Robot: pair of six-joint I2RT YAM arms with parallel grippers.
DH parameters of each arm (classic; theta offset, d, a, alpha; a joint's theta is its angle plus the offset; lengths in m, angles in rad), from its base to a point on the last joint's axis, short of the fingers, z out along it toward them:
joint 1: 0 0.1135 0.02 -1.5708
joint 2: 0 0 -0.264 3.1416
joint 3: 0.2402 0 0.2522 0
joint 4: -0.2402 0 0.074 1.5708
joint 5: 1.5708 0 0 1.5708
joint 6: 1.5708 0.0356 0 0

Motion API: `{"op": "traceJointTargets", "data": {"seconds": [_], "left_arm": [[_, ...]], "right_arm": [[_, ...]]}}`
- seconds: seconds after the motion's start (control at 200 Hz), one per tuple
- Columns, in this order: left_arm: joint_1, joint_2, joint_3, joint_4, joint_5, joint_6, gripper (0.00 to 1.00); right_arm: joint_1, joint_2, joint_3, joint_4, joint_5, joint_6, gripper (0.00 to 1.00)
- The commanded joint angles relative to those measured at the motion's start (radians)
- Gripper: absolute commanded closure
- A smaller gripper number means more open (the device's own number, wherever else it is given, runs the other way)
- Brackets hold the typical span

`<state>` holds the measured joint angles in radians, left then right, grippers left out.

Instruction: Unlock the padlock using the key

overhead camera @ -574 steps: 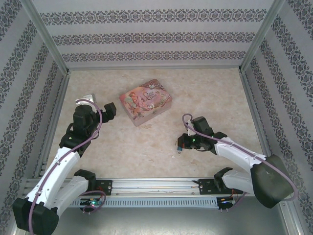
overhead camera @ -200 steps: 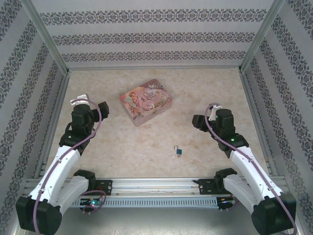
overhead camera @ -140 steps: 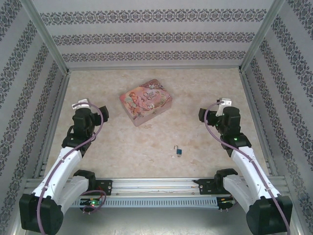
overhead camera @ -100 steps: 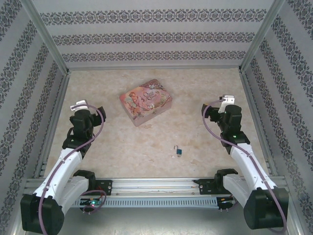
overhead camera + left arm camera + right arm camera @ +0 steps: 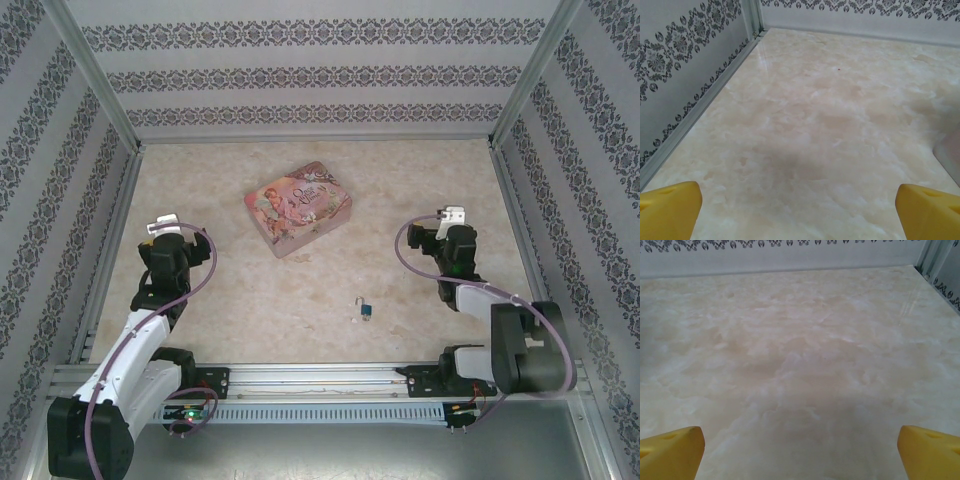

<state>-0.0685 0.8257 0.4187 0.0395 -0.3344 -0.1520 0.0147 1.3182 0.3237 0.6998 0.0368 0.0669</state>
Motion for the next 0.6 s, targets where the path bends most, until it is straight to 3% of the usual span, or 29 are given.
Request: {"op": "traceJointTargets", "data": {"seconds": [0.0, 0.215, 0.345, 0.595], "left_arm": [[0.021, 0.003, -0.013, 0.065, -0.005, 0.042, 0.01], [0.027, 0.042, -0.039, 0.153, -0.002, 0.041, 0.01], [0.036, 0.083, -0.056, 0.241, 0.011, 0.044, 0.01], [0.055, 0.258, -0.083, 0.495, 0.088, 0.061, 0.01]], "right_arm": [[-0.011, 0.066, -0.021, 0.229, -0.012, -0.025, 0.02], [-0.016, 0.228, -0.034, 0.414, -0.04, -0.02, 0.01], [-0.033, 0.212, 0.038, 0.266, -0.06, -0.004, 0.02], [-0.033, 0.214, 0.044, 0.265, -0.061, -0.007, 0.01]]}}
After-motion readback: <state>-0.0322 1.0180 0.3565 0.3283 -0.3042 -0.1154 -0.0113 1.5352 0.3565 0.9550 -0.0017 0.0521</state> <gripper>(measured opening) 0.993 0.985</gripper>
